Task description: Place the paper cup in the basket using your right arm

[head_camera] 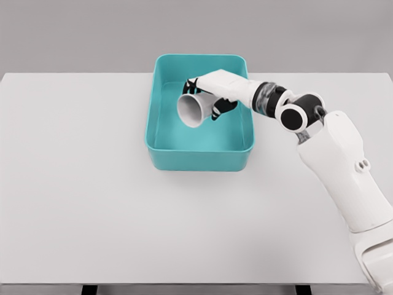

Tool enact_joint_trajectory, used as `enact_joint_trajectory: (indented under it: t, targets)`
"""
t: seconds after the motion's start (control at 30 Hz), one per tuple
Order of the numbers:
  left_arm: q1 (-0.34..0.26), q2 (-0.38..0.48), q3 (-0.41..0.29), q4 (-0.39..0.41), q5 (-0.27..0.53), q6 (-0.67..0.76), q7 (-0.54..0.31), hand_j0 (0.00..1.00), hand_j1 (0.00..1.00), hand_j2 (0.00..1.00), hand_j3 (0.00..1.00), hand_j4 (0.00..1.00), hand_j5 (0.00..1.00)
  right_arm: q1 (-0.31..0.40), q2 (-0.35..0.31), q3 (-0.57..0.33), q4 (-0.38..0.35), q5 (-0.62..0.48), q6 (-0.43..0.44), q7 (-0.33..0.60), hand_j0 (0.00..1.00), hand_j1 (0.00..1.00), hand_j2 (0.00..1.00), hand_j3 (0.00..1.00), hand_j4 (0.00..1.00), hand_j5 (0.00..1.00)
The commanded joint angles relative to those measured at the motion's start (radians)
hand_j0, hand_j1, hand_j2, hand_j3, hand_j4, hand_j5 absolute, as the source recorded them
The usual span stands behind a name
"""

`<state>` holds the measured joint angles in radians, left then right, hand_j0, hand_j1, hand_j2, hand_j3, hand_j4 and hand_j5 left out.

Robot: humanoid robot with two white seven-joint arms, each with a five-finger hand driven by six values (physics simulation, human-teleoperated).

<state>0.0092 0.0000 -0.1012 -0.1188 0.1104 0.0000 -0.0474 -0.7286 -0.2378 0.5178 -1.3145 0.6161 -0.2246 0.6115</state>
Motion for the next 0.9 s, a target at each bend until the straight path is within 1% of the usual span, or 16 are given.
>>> enact_joint_trajectory:
  t: [0.0, 0.07, 0.1, 0.17, 0.2, 0.23, 0.47, 0.5, 0.53, 0.57, 0.63, 0.67, 0.73, 0.77, 0.83, 0.87]
  targets:
    - [0.000, 0.000, 0.000, 0.001, 0.000, 0.000, 0.000, 1.00, 1.00, 1.00, 1.00, 1.00, 1.00, -0.002, -0.015, 0.024, -0.002, -0.001, 0.002, -0.001, 0.49, 0.49, 0.49, 0.49, 0.49, 0.49]
    - [0.000, 0.000, 0.000, 0.001, 0.000, 0.000, 0.000, 1.00, 1.00, 1.00, 1.00, 1.00, 1.00, -0.005, -0.028, 0.045, -0.002, -0.001, 0.002, -0.001, 0.51, 0.51, 0.51, 0.51, 0.51, 0.51]
    - [0.000, 0.000, 0.000, 0.001, 0.002, 0.000, 0.000, 1.00, 1.00, 1.00, 1.00, 1.00, 1.00, -0.005, -0.032, 0.048, -0.002, -0.001, 0.002, -0.001, 0.56, 0.56, 0.56, 0.56, 0.56, 0.56]
    - [0.000, 0.000, 0.000, -0.001, 0.000, 0.000, 0.000, 1.00, 1.00, 1.00, 1.00, 1.00, 1.00, -0.005, -0.029, 0.048, -0.002, -0.001, 0.002, -0.001, 0.76, 0.76, 0.76, 0.76, 0.76, 0.76]
    - [0.000, 0.000, 0.000, 0.001, 0.000, 0.000, 0.000, 1.00, 1.00, 1.00, 1.00, 1.00, 1.00, -0.005, -0.029, 0.048, -0.002, -0.001, 0.002, -0.001, 0.84, 0.84, 0.84, 0.84, 0.84, 0.84]
    - [0.000, 0.000, 0.000, 0.001, 0.000, 0.000, 0.000, 1.00, 1.00, 1.00, 1.00, 1.00, 1.00, -0.005, -0.031, 0.048, -0.003, -0.001, 0.002, -0.001, 0.87, 0.87, 0.87, 0.87, 0.87, 0.87]
    - [0.000, 0.000, 0.000, 0.001, 0.000, 0.000, 0.000, 1.00, 1.00, 1.00, 1.00, 1.00, 1.00, -0.003, -0.035, 0.047, -0.011, -0.004, 0.002, -0.001, 0.88, 0.88, 0.88, 0.88, 0.88, 0.88]
    - [0.000, 0.000, 0.000, 0.001, 0.000, 0.000, 0.000, 1.00, 1.00, 1.00, 1.00, 1.00, 1.00, -0.002, -0.040, 0.041, -0.012, -0.012, 0.002, -0.001, 0.91, 0.91, 0.91, 0.91, 0.91, 0.91]
    - [0.000, 0.000, 0.000, 0.001, 0.000, 0.000, 0.000, 1.00, 1.00, 1.00, 1.00, 1.00, 1.00, -0.002, -0.043, 0.038, -0.018, -0.016, 0.004, -0.001, 0.91, 0.91, 0.91, 0.91, 0.91, 0.91]
    - [0.000, 0.000, 0.000, 0.001, 0.000, 0.000, 0.000, 1.00, 1.00, 1.00, 1.00, 1.00, 1.00, 0.003, -0.061, 0.007, -0.040, -0.025, 0.002, -0.001, 0.92, 0.92, 0.92, 0.92, 0.92, 0.92]
    - [0.000, 0.000, 0.000, 0.001, 0.000, 0.000, 0.000, 1.00, 1.00, 1.00, 1.00, 1.00, 1.00, 0.011, -0.066, -0.056, -0.071, -0.084, 0.001, -0.001, 0.95, 0.95, 0.95, 0.95, 0.95, 0.95]
    - [0.000, 0.000, 0.000, 0.001, 0.000, 0.000, 0.000, 1.00, 1.00, 1.00, 1.00, 1.00, 1.00, 0.015, -0.078, -0.088, -0.088, -0.147, -0.001, -0.001, 0.97, 0.97, 0.97, 0.97, 0.97, 0.97]
    - [0.000, 0.000, 0.000, 0.001, 0.000, 0.000, 0.000, 1.00, 1.00, 1.00, 1.00, 1.00, 1.00, 0.031, -0.094, -0.157, -0.120, -0.245, -0.006, -0.001, 0.98, 0.98, 0.98, 0.98, 0.98, 0.98]
    - [0.000, 0.000, 0.000, 0.001, 0.000, 0.000, 0.000, 1.00, 1.00, 1.00, 1.00, 1.00, 1.00, 0.063, -0.094, -0.215, -0.144, -0.320, -0.010, -0.001, 0.98, 0.98, 0.98, 0.98, 0.98, 0.98]
    - [0.000, 0.000, 0.000, -0.001, 0.000, 0.000, 0.000, 1.00, 1.00, 1.00, 1.00, 1.00, 1.00, 0.141, -0.104, -0.309, -0.212, -0.404, -0.012, -0.001, 0.99, 0.99, 0.99, 0.99, 0.99, 0.99]
    - [0.000, 0.000, 0.000, 0.001, 0.000, 0.000, 0.000, 1.00, 1.00, 1.00, 1.00, 1.00, 1.00, 0.173, -0.110, -0.340, -0.241, -0.441, -0.012, -0.001, 0.99, 0.99, 0.99, 0.99, 0.99, 0.99]
